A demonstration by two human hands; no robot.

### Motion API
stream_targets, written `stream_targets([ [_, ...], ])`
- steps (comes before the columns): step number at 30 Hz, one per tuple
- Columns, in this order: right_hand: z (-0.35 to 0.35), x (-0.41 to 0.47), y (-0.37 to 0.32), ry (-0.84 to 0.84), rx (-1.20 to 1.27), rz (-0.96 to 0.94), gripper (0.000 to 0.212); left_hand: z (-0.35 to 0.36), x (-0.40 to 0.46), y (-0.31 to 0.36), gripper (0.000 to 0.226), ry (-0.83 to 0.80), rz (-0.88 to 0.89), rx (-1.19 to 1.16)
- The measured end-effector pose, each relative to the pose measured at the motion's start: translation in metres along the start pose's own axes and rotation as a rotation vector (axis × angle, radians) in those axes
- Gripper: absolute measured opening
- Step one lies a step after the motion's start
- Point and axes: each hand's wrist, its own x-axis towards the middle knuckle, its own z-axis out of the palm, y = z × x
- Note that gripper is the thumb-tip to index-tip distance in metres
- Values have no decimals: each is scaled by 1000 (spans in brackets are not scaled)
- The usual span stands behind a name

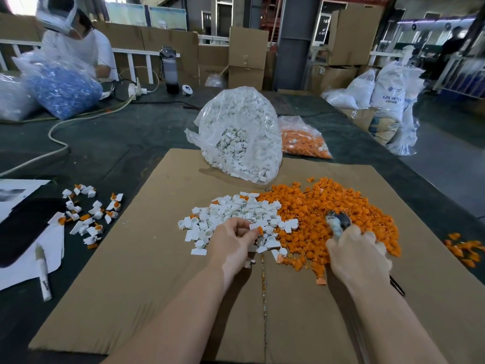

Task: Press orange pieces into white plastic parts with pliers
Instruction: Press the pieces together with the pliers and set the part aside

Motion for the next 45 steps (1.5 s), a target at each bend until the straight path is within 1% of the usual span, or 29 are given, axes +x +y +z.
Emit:
stream_targets([
  [1,0,2,1,30,32,-62,28,0,1,1,11,-1,-16,-15],
  [3,1,8,-3,-4,139,-216,20,-1,3,5,12,-9,-61,-95],
  [5,-4,6,-15,-162,322,-293,21,-2,5,10,14,-16,-107,-169],
  [7,-7,2,-26,-305,455,-345,29,-4,5,14,17,-23,-144,-242],
  [8,-6,1,-29,-366,486,-355,31,-5,6,16,17,-27,-159,-272],
  [11,-3,-5,-35,-527,579,-333,27,-8,6,21,17,-52,-203,-325],
  [14,0,-7,-36,-703,782,-189,23,-12,6,24,12,-92,-257,-392],
  [15,0,-7,-36,-747,816,-172,20,-13,7,24,11,-96,-269,-402],
  [17,0,-4,-35,-781,826,-186,11,-15,8,24,9,-81,-274,-402],
  [18,0,-3,-35,-776,817,-202,8,-16,9,24,10,-69,-272,-397],
  [22,1,-1,-36,-773,772,-233,8,-15,12,24,12,-29,-263,-383],
  [26,0,0,-37,-795,701,-267,6,-14,15,24,7,11,-267,-372],
  [29,0,1,-38,-749,593,-319,16,-13,15,24,8,20,-275,-389],
  [32,1,-1,-40,-716,558,-320,15,-11,15,24,14,24,-282,-437],
  [36,4,-4,-42,-539,406,-405,24,-8,14,26,10,29,-282,-462],
  [40,7,-5,-42,-461,332,-436,27,-6,13,26,10,37,-284,-483],
  [43,12,-7,-42,-402,328,-435,29,-5,11,27,12,54,-269,-456],
  [45,15,-8,-39,-368,363,-447,30,-4,11,29,10,61,-257,-460],
])
